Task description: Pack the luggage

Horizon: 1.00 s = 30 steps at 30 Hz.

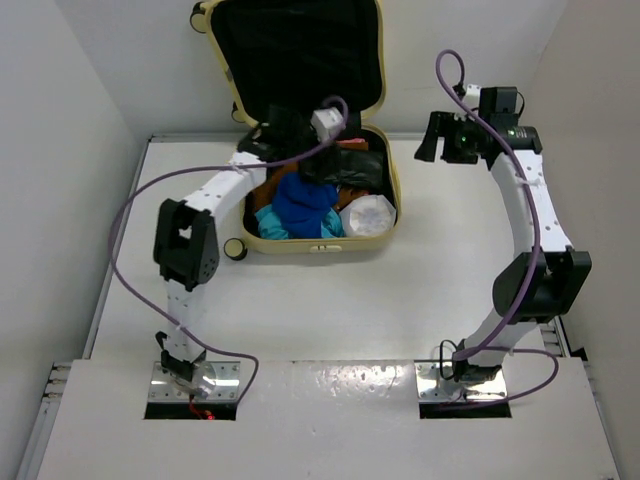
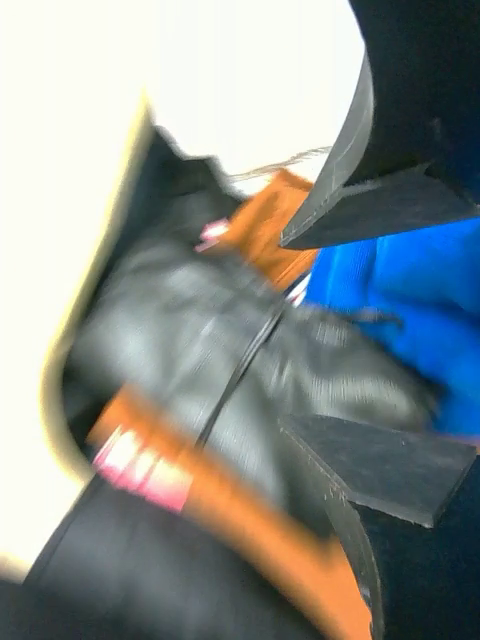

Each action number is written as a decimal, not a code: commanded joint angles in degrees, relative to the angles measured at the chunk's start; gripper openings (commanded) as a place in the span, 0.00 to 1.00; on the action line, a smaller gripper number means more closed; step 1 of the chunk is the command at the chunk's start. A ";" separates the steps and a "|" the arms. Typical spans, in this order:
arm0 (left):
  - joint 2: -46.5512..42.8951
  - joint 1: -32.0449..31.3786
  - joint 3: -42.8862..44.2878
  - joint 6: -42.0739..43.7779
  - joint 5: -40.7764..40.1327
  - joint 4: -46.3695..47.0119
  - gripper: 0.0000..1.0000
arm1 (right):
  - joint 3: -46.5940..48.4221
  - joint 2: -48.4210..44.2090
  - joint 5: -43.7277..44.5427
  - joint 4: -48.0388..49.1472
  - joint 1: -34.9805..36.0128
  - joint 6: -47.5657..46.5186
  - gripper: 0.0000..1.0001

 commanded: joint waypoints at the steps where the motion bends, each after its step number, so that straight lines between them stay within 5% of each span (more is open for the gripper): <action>1: -12.22 4.51 1.08 -14.75 3.27 13.13 0.72 | 1.70 -0.29 -2.60 11.36 -0.04 4.87 0.78; 7: -16.98 13.63 -1.99 -30.57 -18.77 24.91 0.85 | -3.23 1.37 1.78 39.81 0.40 10.24 0.76; 13: -7.94 23.58 -2.00 -50.13 -23.21 39.41 0.77 | 3.63 12.17 2.41 53.62 0.93 13.84 0.75; 16: 3.21 28.95 7.37 -60.52 -17.32 41.22 0.66 | 3.37 13.50 1.53 53.93 1.01 13.42 0.75; 17: 7.76 28.95 14.72 -59.00 -21.14 38.49 0.66 | 3.54 13.77 0.74 53.66 1.01 13.32 0.75; 23: 17.81 28.95 28.12 -53.80 -16.88 42.24 0.69 | -0.41 10.53 -0.93 48.66 2.60 10.51 0.75; 30: 18.45 29.04 22.28 -55.02 -11.35 49.18 0.65 | -1.38 8.94 -1.29 43.38 2.60 5.42 0.75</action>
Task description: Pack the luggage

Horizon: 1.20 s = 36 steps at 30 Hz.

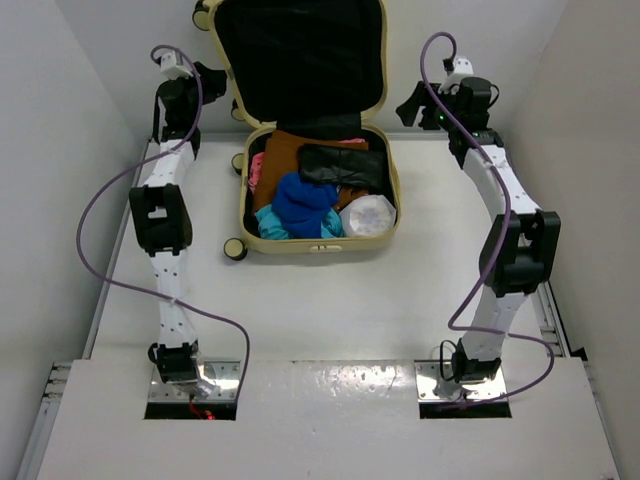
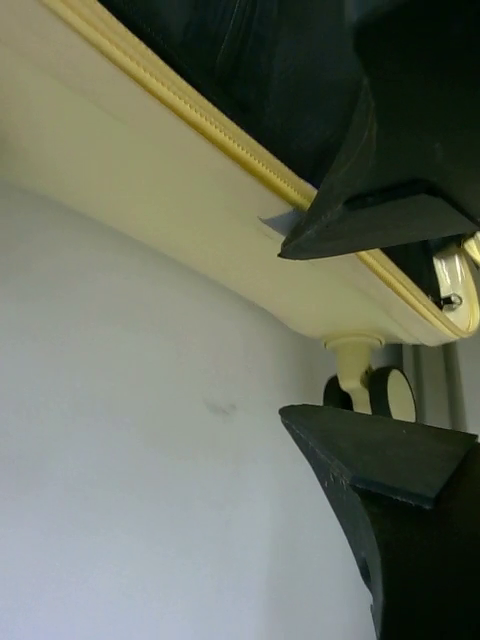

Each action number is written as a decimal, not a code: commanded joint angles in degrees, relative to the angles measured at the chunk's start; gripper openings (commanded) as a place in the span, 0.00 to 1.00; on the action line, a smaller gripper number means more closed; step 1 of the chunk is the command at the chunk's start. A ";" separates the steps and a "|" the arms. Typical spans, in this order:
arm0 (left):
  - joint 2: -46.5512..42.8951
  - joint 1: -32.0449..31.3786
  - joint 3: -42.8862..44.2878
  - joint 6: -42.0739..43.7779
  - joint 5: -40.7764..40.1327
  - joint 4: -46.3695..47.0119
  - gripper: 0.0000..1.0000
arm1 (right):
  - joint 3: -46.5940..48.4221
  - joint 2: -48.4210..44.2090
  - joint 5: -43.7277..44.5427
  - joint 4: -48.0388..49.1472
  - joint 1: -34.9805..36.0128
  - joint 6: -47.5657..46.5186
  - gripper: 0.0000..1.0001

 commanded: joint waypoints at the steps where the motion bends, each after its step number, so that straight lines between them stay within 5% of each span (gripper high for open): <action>1: -5.55 -0.14 -3.74 -2.78 6.30 11.06 0.63 | 0.24 -4.43 -0.26 -2.56 -0.03 -4.31 0.75; 4: -10.30 1.09 -11.57 -2.79 5.69 13.62 0.66 | 0.06 -4.88 0.09 -3.37 -0.29 -5.02 0.75; 15: -16.02 3.82 -15.54 -1.66 12.81 16.09 0.61 | 0.15 -4.44 -0.26 -5.21 -0.64 -3.62 0.75; 29: 4.09 -1.89 12.47 7.67 0.88 9.42 0.64 | -0.03 -5.05 0.18 -8.55 -0.64 -5.64 0.75; 34: 7.79 -2.42 12.32 9.60 -5.47 10.81 0.64 | 3.65 -3.91 -0.08 -11.45 -0.64 -6.43 0.75; 36: 8.68 -2.42 13.20 10.12 -5.47 10.82 0.53 | 4.37 -3.47 -0.08 -12.16 -0.73 -6.52 0.75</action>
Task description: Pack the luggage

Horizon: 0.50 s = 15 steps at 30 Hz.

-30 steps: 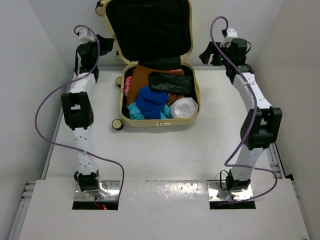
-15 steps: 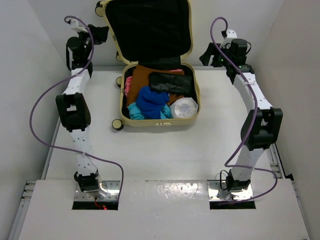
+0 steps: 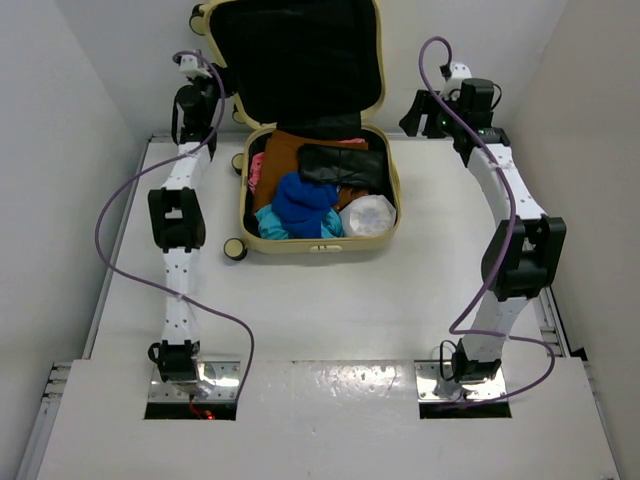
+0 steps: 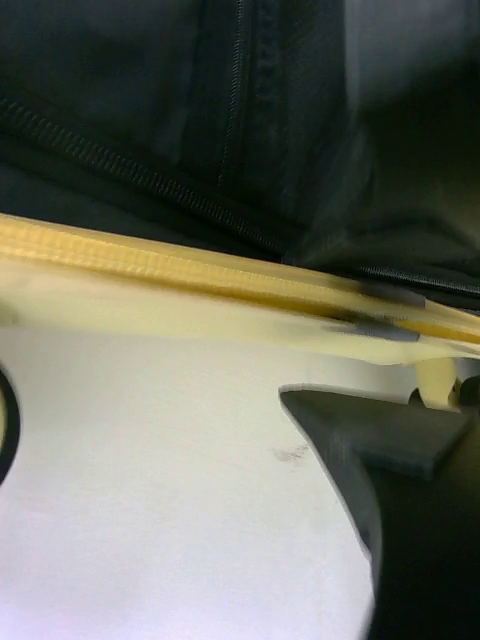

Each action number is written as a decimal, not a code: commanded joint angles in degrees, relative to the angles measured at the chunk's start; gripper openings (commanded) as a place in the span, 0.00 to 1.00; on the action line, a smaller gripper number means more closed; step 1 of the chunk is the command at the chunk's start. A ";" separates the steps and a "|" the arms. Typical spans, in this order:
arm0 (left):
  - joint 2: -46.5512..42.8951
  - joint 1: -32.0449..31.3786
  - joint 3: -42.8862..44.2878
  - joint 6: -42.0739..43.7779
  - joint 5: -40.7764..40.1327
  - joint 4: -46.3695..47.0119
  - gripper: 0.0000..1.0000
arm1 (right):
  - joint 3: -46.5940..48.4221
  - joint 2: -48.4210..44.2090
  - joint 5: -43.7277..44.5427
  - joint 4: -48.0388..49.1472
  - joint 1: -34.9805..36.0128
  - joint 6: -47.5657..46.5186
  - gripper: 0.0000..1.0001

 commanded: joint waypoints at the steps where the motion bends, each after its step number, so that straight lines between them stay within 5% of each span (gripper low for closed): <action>1: -0.18 0.09 2.29 2.94 -3.70 2.77 0.49 | 4.78 -0.76 -0.39 -0.46 -0.01 -0.88 0.75; 4: -1.84 0.09 -0.68 3.46 -2.13 5.83 0.28 | 5.67 0.03 -0.74 -0.47 0.26 -0.87 0.75; 15: -21.69 1.75 -28.33 3.21 17.71 17.71 0.13 | -0.66 -3.22 -1.18 1.47 1.22 -0.96 0.73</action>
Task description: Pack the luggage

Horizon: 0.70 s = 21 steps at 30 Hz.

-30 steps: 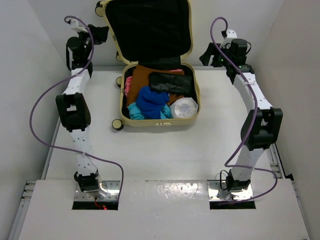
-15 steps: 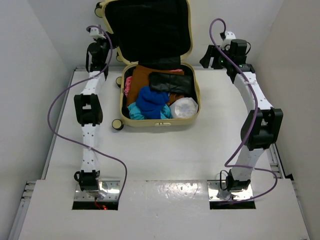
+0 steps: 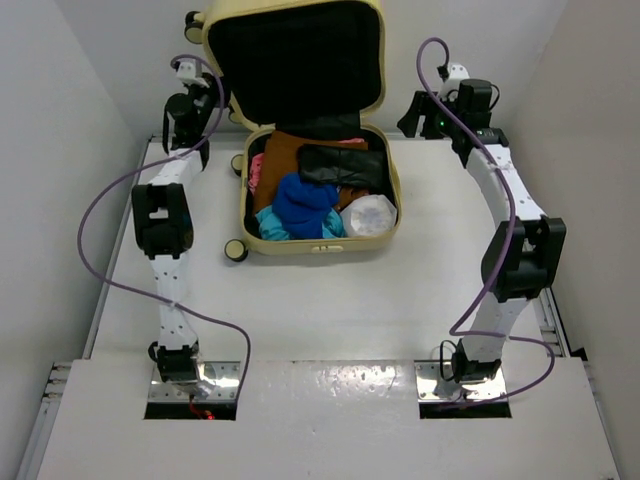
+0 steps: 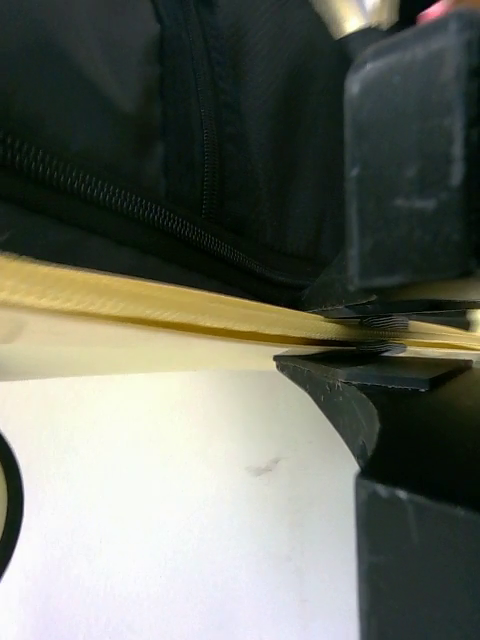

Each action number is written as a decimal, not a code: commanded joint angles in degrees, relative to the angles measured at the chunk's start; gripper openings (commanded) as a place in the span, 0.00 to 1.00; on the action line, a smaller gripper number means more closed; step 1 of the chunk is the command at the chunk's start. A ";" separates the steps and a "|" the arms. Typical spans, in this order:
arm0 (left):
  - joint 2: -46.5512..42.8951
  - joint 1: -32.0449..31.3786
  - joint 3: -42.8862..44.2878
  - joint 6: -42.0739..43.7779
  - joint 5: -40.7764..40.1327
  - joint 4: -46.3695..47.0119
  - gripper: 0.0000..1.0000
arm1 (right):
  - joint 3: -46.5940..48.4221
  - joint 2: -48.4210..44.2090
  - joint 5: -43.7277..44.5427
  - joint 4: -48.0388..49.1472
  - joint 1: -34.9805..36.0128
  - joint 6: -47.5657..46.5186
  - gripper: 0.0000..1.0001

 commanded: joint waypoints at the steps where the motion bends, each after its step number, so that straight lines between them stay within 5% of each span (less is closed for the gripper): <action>1: -10.93 1.93 -8.17 -1.21 13.25 8.73 0.13 | -1.84 -3.55 -0.85 2.30 0.48 -0.68 0.73; 3: -15.50 2.72 -12.65 -1.21 16.85 10.58 0.13 | -2.54 -4.16 -1.02 2.12 0.48 -1.03 0.73; 4: -16.90 3.51 -16.59 -1.21 22.09 11.19 0.20 | -2.72 -4.25 -1.02 1.95 0.39 -1.03 0.73; 6: -21.91 4.04 -21.09 -1.22 28.01 13.82 0.42 | -3.24 -5.04 -0.85 1.60 0.57 -1.38 0.73; 7: -23.93 4.05 -25.99 -0.52 33.86 14.36 0.63 | -3.51 -5.22 -0.76 1.51 0.48 -1.64 0.73; 9: -30.76 4.05 -31.20 2.37 39.61 15.23 0.90 | -4.39 -6.18 -0.06 1.51 0.57 -1.91 0.73; 10: -33.50 4.05 -37.05 4.57 45.99 15.24 1.00 | -4.74 -6.28 0.38 1.42 0.57 -2.08 0.73; 12: -39.74 4.05 -43.58 13.50 53.14 8.95 1.00 | -5.36 -7.06 1.87 0.98 0.48 -2.88 0.73; 14: -50.90 5.53 -48.19 45.74 58.08 -13.01 1.00 | -5.62 -7.42 3.19 0.98 0.04 -3.23 0.73; 15: -53.72 5.54 -46.71 84.70 58.88 -51.87 1.00 | -5.71 -7.77 3.89 0.81 0.04 -3.66 0.73; 16: -55.57 5.54 -45.39 98.23 58.89 -66.35 1.00 | -6.06 -7.86 4.85 0.89 -0.13 -3.93 0.73; 17: -58.98 7.11 -46.16 105.68 58.89 -75.11 1.00 | -6.41 -8.12 5.56 0.81 -0.48 -3.76 0.73; 21: -65.34 10.46 -49.15 101.80 60.03 -78.27 1.00 | -7.64 -8.30 7.58 0.98 -0.75 -4.98 0.73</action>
